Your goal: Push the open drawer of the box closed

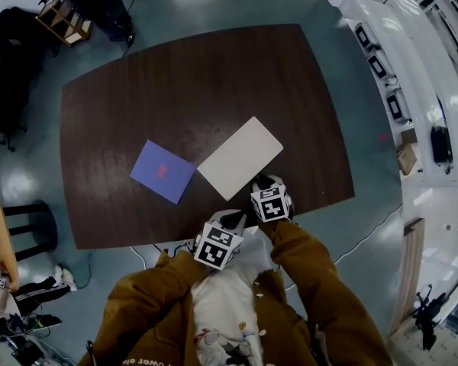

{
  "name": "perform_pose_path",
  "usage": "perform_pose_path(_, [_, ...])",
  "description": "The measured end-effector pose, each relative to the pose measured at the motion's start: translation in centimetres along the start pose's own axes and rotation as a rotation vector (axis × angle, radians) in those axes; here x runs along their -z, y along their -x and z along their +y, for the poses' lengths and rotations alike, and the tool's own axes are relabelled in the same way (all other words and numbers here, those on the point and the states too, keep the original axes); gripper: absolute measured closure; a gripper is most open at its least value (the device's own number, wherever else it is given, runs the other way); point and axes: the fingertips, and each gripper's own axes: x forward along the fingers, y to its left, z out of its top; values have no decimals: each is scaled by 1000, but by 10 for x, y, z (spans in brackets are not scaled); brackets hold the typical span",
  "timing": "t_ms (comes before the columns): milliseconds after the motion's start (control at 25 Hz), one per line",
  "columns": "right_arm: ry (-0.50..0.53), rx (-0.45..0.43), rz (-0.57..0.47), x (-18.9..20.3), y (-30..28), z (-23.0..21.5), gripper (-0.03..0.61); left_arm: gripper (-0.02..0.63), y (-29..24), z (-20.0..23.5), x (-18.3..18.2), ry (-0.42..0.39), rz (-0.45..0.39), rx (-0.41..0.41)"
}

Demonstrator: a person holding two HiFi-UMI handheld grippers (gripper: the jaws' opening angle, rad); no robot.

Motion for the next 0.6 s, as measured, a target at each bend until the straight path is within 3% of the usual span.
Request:
perform_pose_path(280, [-86,-27,0,14,10,-1,454,607,-1,-2,-2,-19,2,13])
perform_pose_path(600, [-130,21,-141,16,66,-1,515,607,3,-12,-6,-49,-15,39])
